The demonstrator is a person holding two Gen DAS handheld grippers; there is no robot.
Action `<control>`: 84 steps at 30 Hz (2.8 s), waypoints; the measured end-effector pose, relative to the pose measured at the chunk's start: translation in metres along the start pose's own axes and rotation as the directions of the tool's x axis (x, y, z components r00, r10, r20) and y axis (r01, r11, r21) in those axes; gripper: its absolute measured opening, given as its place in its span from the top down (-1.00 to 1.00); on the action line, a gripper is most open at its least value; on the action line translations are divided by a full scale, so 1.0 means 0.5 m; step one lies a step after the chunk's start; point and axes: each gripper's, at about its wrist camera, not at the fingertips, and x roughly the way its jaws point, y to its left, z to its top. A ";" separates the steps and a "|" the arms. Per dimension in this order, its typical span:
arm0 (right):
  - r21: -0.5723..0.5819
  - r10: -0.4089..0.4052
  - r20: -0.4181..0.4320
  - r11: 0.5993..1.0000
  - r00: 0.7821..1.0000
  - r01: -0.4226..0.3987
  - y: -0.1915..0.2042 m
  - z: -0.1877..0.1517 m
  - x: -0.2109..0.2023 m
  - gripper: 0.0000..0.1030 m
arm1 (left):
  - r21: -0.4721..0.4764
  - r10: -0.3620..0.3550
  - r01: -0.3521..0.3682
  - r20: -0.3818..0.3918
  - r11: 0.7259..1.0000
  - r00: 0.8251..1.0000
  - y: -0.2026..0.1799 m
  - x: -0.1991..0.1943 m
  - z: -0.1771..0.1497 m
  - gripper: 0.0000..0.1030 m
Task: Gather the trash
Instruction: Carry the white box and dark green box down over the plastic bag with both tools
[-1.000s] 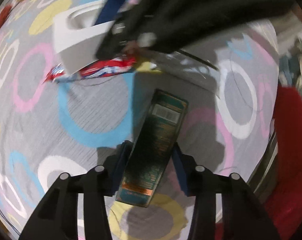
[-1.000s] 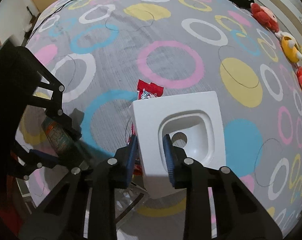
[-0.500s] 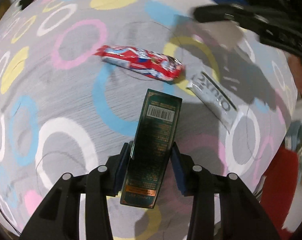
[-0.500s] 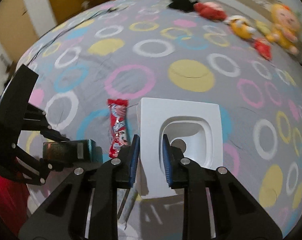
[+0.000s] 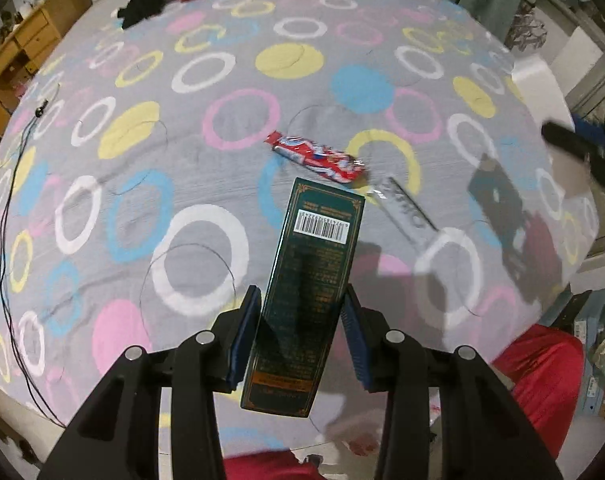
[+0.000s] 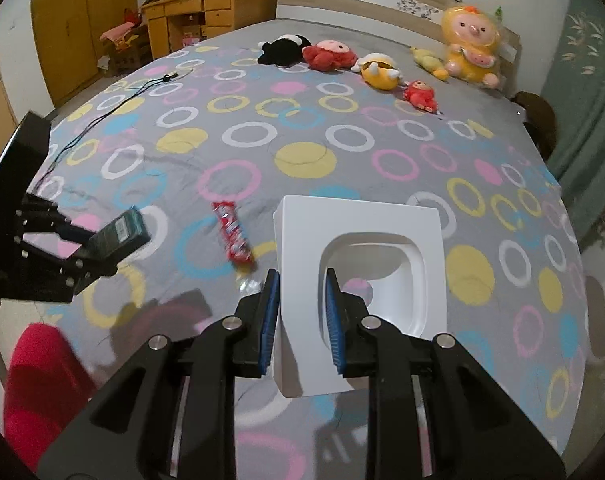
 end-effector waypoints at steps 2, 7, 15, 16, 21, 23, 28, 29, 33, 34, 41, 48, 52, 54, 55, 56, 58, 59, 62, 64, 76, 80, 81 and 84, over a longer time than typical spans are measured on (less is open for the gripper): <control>0.003 0.005 0.007 1.000 1.000 -0.005 0.017 -0.026 -0.036 0.55 | 0.000 -0.004 0.004 0.018 1.000 1.000 -0.018 -0.015 -0.002 0.21; -0.019 0.001 0.025 1.000 1.000 -0.001 0.071 -0.093 -0.120 0.55 | 0.020 -0.011 0.010 0.024 1.000 1.000 -0.066 -0.047 -0.042 0.21; -0.034 0.025 0.051 0.999 0.998 -0.023 0.149 -0.182 -0.228 0.55 | 0.033 -0.025 0.024 0.029 0.999 0.999 -0.127 -0.097 -0.158 0.21; -0.034 0.029 0.053 0.999 0.998 -0.028 0.158 -0.192 -0.238 0.55 | 0.036 -0.027 0.026 0.028 0.999 0.999 -0.133 -0.100 -0.170 0.21; -0.034 0.035 0.055 0.999 0.998 -0.033 0.201 -0.254 -0.282 0.55 | 0.044 -0.040 0.039 0.016 0.998 0.999 -0.169 -0.106 -0.243 0.21; -0.039 0.041 0.046 0.998 0.998 -0.039 0.218 -0.279 -0.292 0.55 | 0.042 -0.049 0.048 0.008 0.998 0.999 -0.183 -0.101 -0.272 0.21; -0.048 0.046 0.022 0.998 0.999 -0.045 0.259 -0.333 -0.300 0.55 | 0.043 -0.055 0.055 -0.001 0.998 0.998 -0.210 -0.091 -0.327 0.21; -0.049 0.049 0.017 0.998 0.999 -0.048 0.268 -0.344 -0.301 0.55 | 0.039 -0.060 0.060 -0.002 0.997 0.998 -0.215 -0.090 -0.336 0.21; -0.054 0.061 -0.002 0.997 0.998 -0.061 0.304 -0.380 -0.296 0.55 | 0.021 -0.068 0.068 -0.001 0.997 0.998 -0.229 -0.082 -0.365 0.21; -0.054 0.061 -0.005 0.997 0.998 -0.062 0.310 -0.388 -0.293 0.55 | 0.015 -0.069 0.069 0.001 0.998 0.998 -0.232 -0.080 -0.371 0.21; -0.024 0.093 -0.043 0.995 0.995 -0.095 0.346 -0.443 -0.265 0.56 | -0.027 -0.100 0.099 -0.017 0.995 0.995 -0.248 -0.038 -0.403 0.21; 0.027 0.107 -0.112 0.994 0.988 -0.105 0.341 -0.498 -0.210 0.55 | -0.090 -0.137 0.130 -0.076 0.987 0.988 -0.247 0.040 -0.429 0.21; 0.045 0.101 -0.153 0.994 0.983 -0.096 0.334 -0.527 -0.175 0.55 | -0.126 -0.150 0.135 -0.113 0.983 0.982 -0.242 0.089 -0.443 0.21; 0.066 0.106 -0.174 0.993 0.979 -0.095 0.328 -0.537 -0.151 0.55 | -0.143 -0.153 0.134 -0.131 0.981 0.980 -0.241 0.111 -0.447 0.21; 0.073 0.107 -0.183 0.993 0.977 -0.095 0.327 -0.542 -0.141 0.55 | -0.158 -0.163 0.140 -0.142 0.977 0.976 -0.238 0.124 -0.449 0.21; 0.081 0.111 -0.193 0.992 0.975 -0.096 0.325 -0.548 -0.130 0.55 | -0.173 -0.170 0.143 -0.152 0.974 0.974 -0.236 0.137 -0.452 0.21; 0.086 0.107 -0.212 0.992 0.971 -0.091 0.323 -0.562 -0.110 0.55 | -0.190 -0.170 0.137 -0.167 0.972 0.971 -0.236 0.158 -0.454 0.21; 0.084 0.101 -0.221 0.993 0.970 -0.084 0.324 -0.567 -0.099 0.55 | -0.199 -0.171 0.136 -0.173 0.971 0.970 -0.234 0.170 -0.455 0.21; 0.096 0.102 -0.251 0.992 0.963 -0.080 0.321 -0.585 -0.066 0.55 | -0.228 -0.187 0.140 -0.198 0.964 0.962 -0.231 0.203 -0.460 0.21; 0.114 0.114 -0.274 0.990 0.955 -0.085 0.320 -0.595 -0.043 0.55 | -0.247 -0.197 0.142 -0.214 0.958 0.957 -0.232 0.223 -0.464 0.21; 0.188 0.169 -0.387 0.977 0.907 -0.103 0.307 -0.639 0.082 0.55 | -0.349 -0.232 0.111 -0.327 0.931 0.916 -0.240 0.349 -0.475 0.21; 0.210 0.184 -0.426 0.972 0.886 -0.101 0.296 -0.651 0.126 0.55 | -0.354 -0.226 0.087 -0.373 0.931 0.900 -0.250 0.383 -0.486 0.21; 0.216 0.186 -0.434 0.971 0.881 -0.099 0.295 -0.647 0.140 0.55 | -0.353 -0.223 0.083 -0.379 0.932 0.898 -0.250 0.388 -0.488 0.21; 0.227 0.192 -0.455 0.969 0.870 -0.095 0.289 -0.650 0.170 0.56 | -0.353 -0.222 0.076 -0.396 0.932 0.891 -0.251 0.405 -0.491 0.21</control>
